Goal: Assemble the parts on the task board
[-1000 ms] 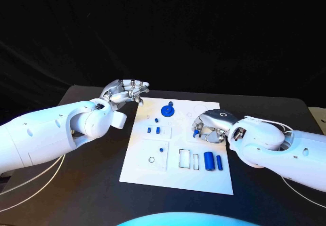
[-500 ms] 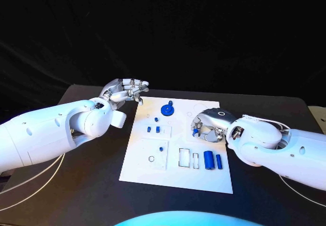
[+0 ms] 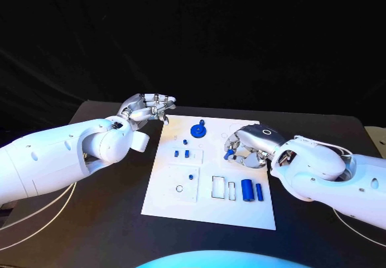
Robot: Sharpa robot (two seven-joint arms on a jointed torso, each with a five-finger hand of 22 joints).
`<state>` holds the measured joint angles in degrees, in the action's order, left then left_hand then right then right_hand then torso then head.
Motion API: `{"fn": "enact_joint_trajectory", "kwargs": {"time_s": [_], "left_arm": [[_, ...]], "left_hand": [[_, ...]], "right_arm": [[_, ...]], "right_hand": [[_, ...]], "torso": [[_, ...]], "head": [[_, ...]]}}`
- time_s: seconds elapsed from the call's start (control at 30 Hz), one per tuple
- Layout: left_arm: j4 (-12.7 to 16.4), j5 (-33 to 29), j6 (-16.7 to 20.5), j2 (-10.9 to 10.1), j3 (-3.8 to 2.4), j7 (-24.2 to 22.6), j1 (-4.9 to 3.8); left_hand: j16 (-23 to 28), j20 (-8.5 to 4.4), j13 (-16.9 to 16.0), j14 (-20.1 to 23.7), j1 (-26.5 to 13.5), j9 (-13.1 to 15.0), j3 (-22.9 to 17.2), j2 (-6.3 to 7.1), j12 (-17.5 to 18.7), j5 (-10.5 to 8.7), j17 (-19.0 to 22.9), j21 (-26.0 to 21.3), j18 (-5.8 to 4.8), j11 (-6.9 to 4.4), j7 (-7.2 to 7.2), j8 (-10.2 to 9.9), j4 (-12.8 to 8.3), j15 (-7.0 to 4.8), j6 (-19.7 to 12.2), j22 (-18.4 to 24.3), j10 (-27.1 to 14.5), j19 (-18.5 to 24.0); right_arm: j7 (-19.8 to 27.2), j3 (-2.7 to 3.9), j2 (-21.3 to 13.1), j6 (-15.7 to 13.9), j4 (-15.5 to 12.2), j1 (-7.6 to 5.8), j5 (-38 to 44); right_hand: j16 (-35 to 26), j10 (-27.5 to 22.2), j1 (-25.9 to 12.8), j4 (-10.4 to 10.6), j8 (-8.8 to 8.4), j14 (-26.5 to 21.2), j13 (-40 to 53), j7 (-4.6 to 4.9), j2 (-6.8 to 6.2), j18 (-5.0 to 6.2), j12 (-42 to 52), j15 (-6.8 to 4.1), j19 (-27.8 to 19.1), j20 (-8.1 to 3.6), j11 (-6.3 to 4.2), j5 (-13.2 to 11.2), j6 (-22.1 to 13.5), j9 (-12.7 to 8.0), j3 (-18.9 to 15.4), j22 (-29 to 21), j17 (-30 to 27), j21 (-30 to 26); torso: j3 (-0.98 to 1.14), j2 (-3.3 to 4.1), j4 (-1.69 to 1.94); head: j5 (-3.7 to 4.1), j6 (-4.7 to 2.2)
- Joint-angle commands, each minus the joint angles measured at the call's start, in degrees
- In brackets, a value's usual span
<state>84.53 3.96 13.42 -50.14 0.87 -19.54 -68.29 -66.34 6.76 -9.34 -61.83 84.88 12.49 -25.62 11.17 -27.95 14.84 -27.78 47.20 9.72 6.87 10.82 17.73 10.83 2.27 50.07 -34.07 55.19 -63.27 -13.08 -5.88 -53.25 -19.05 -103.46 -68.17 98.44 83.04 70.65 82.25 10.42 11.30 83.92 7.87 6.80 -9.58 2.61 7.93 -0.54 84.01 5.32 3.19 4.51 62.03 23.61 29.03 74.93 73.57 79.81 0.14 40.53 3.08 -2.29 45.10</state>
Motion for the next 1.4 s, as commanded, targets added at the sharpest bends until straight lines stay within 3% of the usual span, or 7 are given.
{"fn": "enact_joint_trajectory", "kwargs": {"time_s": [0.03,0.2,0.43,0.67,0.87,1.1,1.4], "left_arm": [[0.0,-0.3,-0.6,0.2,-0.02,-0.2,-0.03],[-0.2,-0.3,-0.6,0.3,-0.01,-0.3,-0.03],[-0.4,-0.3,-0.7,0.7,0.0,-0.3,-0.02],[-0.9,-0.3,-0.8,1.5,0.0,-0.3,-0.02],[-1.0,-0.3,-0.8,1.8,0.02,-0.2,-0.02],[-0.9,-0.3,-0.8,1.8,0.03,-0.1,-0.03],[-0.9,-0.3,-0.9,1.7,0.03,0.0,-0.03]], "left_hand": [[0.4,0.23,-0.1,0.4,-0.4,0.1,-0.4,0.0,-0.4,0.06,0.1,-0.4,0.88,-0.19,-0.04,0.3,-0.1,-0.1,-0.3,0.1,-0.4,0.3],[0.4,0.23,-0.1,0.4,-0.4,0.1,-0.4,0.0,-0.4,0.06,0.1,-0.4,0.88,-0.19,-0.04,0.3,-0.1,-0.1,-0.3,0.1,-0.4,0.3],[0.4,0.23,-0.1,0.4,-0.4,0.1,-0.4,0.0,-0.4,0.06,0.1,-0.4,0.88,-0.19,-0.04,0.3,-0.1,-0.1,-0.3,0.1,-0.4,0.3],[0.4,0.23,-0.1,0.4,-0.4,0.1,-0.4,0.0,-0.4,0.06,0.1,-0.4,0.88,-0.19,-0.04,0.3,-0.1,-0.1,-0.3,0.1,-0.4,0.3],[0.3,0.22,-0.1,0.4,-0.5,0.1,-0.5,-0.02,-0.5,0.06,0.1,-0.4,0.88,-0.2,-0.05,0.3,-0.1,-0.1,-0.3,0.1,-0.5,0.3],[0.3,0.22,-0.1,0.4,-0.5,0.1,-0.5,-0.02,-0.5,0.06,0.1,-0.4,0.88,-0.2,-0.05,0.3,-0.1,-0.1,-0.3,0.1,-0.5,0.3],[0.3,0.22,-0.1,0.4,-0.5,0.1,-0.6,-0.01,-0.5,0.05,0.1,-0.4,0.88,-0.19,-0.04,0.4,-0.2,-0.1,-0.3,0.2,-0.5,0.3]], "right_arm": [[0.1,0.13,-0.3,-3.3,-1.8,-0.49,-0.7],[0.6,0.2,1.1,-3.9,-3.9,-0.7,-1.9],[1.8,0.0,6.4,-3.9,-4.2,1.5,-1.9],[3.1,-0.45,12.1,-3.5,-1.8,4.09,-1.2],[3.9,-0.83,15.6,-2.9,1.3,6.2,-0.3],[4.0,-1.17,17.9,-1.5,3.8,7.26,-0.1],[2.9,-1.28,18.3,-0.2,4.8,7.59,2.9]], "right_hand": [[0.3,0.4,0.2,-0.1,0.24,2.9,-0.1,0.01,0.6,-0.54,-0.3,-0.44,2.5,-0.34,0.13,0.2,0.4,0.4,0.5,11.5,0.0,0.3],[0.4,0.5,0.1,-0.3,0.3,2.9,-0.1,0.04,0.52,-0.56,-0.3,-0.46,2.5,-0.37,0.13,0.3,0.4,0.5,0.6,11.5,0.0,0.3],[0.3,0.5,0.2,-0.6,0.37,2.9,-0.1,0.11,0.48,-0.51,-0.4,-0.47,2.4,-0.4,0.14,0.5,0.4,0.6,0.9,11.5,-0.1,0.1],[0.3,0.6,0.2,-0.8,0.4,2.9,-0.1,0.15,0.47,-0.49,-0.5,-0.46,2.4,-0.41,0.16,0.6,0.3,0.7,1.1,11.4,-0.1,0.0],[0.3,0.6,0.1,-1.1,0.45,2.9,-0.1,0.25,0.45,-0.46,-0.7,-0.44,2.3,-0.41,0.21,0.8,0.2,0.8,1.4,11.4,-0.1,-0.2],[0.3,0.6,0.1,-1.2,0.45,2.9,-0.1,0.28,0.44,-0.44,-0.7,-0.43,2.3,-0.41,0.23,0.8,0.1,0.9,1.4,11.4,-0.1,-0.3],[0.3,0.6,0.1,-1.3,0.47,2.9,-0.1,0.3,0.46,-0.45,-0.8,-0.41,2.3,-0.4,0.25,0.9,0.1,0.9,1.5,11.4,-0.1,-0.2]], "torso": [[0.01,0.03,-0.07],[0.0,0.03,-0.16],[-0.05,-0.06,-0.08],[-0.11,-0.14,0.16],[-0.13,0.03,0.09],[-0.07,0.06,0.07],[-0.03,0.09,0.06]], "head": [[-0.13,-0.03],[-0.56,0.0],[-1.24,0.2],[-1.81,-0.05],[-2.23,0.19],[-2.53,0.37],[-2.59,0.62]]}}
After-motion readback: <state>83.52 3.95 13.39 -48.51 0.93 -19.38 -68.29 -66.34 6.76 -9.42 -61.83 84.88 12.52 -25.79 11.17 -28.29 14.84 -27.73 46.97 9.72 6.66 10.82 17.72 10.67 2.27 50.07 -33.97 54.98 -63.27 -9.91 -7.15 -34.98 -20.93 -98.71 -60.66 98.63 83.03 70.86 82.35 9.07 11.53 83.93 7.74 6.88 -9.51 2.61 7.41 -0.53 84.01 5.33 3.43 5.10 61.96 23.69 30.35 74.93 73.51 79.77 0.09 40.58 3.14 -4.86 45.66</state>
